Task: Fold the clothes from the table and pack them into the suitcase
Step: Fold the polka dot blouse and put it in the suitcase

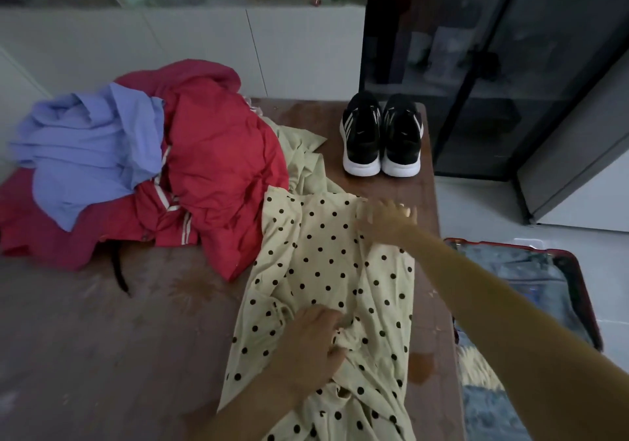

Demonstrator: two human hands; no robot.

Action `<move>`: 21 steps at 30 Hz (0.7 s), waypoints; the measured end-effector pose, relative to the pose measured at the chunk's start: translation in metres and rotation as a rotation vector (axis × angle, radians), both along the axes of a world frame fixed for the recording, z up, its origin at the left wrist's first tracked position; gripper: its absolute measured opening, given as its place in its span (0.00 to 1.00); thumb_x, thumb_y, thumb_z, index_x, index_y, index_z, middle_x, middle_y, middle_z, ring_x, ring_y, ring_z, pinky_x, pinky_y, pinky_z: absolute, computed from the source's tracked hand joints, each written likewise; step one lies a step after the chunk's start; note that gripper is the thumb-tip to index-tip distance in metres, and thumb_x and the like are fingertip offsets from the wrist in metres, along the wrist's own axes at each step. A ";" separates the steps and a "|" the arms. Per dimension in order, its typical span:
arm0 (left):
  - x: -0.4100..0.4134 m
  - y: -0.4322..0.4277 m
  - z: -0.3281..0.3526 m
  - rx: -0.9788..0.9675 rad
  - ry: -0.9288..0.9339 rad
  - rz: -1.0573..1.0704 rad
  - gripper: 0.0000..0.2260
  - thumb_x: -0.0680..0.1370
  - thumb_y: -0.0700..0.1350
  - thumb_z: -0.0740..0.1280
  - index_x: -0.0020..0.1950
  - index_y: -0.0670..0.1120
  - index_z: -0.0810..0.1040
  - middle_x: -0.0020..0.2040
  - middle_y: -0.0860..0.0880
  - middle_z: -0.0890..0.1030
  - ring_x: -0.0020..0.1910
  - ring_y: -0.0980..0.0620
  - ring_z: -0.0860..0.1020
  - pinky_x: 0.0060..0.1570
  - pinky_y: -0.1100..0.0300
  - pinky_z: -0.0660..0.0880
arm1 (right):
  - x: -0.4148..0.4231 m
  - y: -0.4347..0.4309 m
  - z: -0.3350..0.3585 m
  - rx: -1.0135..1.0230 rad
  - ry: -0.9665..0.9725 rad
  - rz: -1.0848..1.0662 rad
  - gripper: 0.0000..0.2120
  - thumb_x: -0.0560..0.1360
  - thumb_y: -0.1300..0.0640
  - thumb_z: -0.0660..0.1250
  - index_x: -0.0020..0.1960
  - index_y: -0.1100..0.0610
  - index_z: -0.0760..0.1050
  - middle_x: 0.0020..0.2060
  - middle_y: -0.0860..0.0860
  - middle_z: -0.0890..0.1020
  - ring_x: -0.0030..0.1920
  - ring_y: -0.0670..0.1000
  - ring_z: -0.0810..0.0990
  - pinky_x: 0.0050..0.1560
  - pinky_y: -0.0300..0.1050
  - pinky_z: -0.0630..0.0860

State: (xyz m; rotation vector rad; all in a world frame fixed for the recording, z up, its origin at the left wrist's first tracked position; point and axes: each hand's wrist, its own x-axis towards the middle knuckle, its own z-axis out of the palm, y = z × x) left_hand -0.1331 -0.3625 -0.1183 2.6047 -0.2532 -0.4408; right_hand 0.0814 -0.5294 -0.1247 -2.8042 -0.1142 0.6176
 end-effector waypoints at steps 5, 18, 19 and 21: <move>-0.011 0.024 0.019 -0.026 -0.101 -0.029 0.25 0.78 0.59 0.60 0.73 0.56 0.61 0.72 0.60 0.59 0.72 0.62 0.55 0.71 0.63 0.56 | -0.066 -0.001 0.000 0.123 -0.286 -0.019 0.32 0.76 0.36 0.53 0.76 0.47 0.51 0.77 0.55 0.49 0.76 0.57 0.48 0.75 0.61 0.43; -0.079 0.118 -0.007 0.336 -0.057 -0.567 0.38 0.73 0.74 0.51 0.78 0.55 0.53 0.78 0.51 0.54 0.76 0.48 0.52 0.68 0.53 0.54 | -0.290 -0.040 0.000 0.127 -0.341 0.594 0.33 0.77 0.32 0.53 0.77 0.47 0.55 0.77 0.48 0.56 0.76 0.52 0.54 0.72 0.56 0.51; -0.081 0.120 -0.006 0.382 -0.044 -0.599 0.38 0.73 0.74 0.50 0.78 0.57 0.52 0.79 0.51 0.52 0.77 0.47 0.49 0.69 0.52 0.51 | -0.296 -0.041 -0.005 0.083 -0.312 0.637 0.33 0.76 0.32 0.53 0.76 0.46 0.56 0.77 0.48 0.57 0.76 0.52 0.53 0.72 0.55 0.49; -0.082 0.118 -0.013 0.365 -0.012 -0.662 0.39 0.71 0.73 0.55 0.76 0.64 0.40 0.77 0.54 0.34 0.75 0.46 0.32 0.70 0.50 0.36 | -0.303 -0.039 -0.019 -0.033 -0.227 0.691 0.31 0.76 0.31 0.51 0.75 0.44 0.59 0.75 0.49 0.61 0.76 0.52 0.53 0.72 0.54 0.47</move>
